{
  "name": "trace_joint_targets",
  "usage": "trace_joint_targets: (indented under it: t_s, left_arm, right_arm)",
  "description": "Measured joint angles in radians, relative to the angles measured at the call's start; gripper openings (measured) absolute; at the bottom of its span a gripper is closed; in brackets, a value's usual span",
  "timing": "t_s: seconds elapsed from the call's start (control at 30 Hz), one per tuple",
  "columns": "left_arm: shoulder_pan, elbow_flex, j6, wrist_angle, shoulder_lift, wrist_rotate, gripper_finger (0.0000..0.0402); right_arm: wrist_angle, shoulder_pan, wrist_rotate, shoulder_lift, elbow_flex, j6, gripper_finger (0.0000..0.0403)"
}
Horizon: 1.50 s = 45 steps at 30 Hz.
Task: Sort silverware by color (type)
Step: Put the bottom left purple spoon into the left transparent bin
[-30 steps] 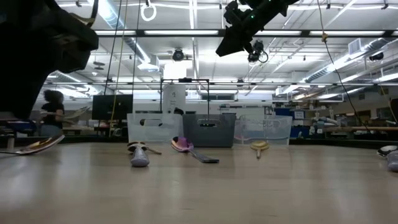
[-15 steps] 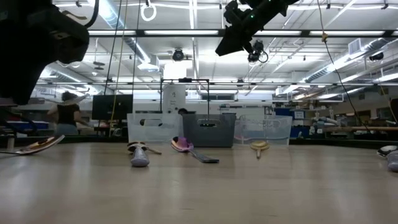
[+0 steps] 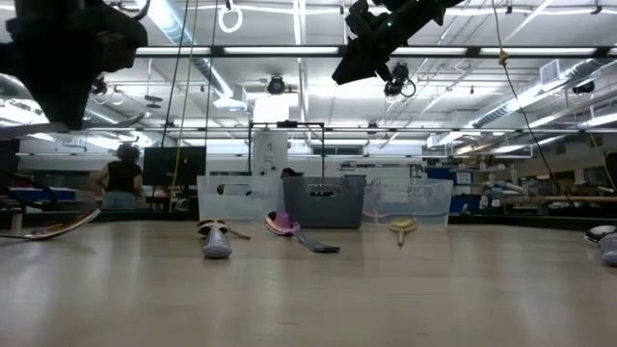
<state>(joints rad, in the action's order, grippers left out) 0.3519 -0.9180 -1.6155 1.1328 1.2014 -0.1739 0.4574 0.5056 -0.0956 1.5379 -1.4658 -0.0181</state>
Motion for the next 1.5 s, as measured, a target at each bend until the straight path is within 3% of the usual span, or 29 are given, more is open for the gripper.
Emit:
trace_joint_targets:
  t_s: [0.17, 0.7, 1.17, 1.5]
  left_arm:
    - [-0.105, 0.0, 0.164, -0.022, -0.006, -0.016, 0.0054]
    - [-0.43, 0.0, 0.641, -0.38, -0.006, -0.021, 0.0056]
    - [-0.708, 0.0, 0.971, -0.696, -0.006, 0.031, 0.0056]
    - [-0.88, 0.0, 1.105, -0.827, 0.012, 0.079, 0.0056]
  right_arm:
    - [-0.017, 0.0, 0.0, 0.0, 0.0, 0.019, 0.0117]
    - [-0.015, 0.0, 0.0, 0.0, 0.0, 0.019, 0.0117]
    - [-0.016, 0.002, 0.0, 0.0, 0.0, -0.01, 0.0117]
    - [-0.015, 0.002, -0.002, 0.0, 0.0, 0.02, 0.0117]
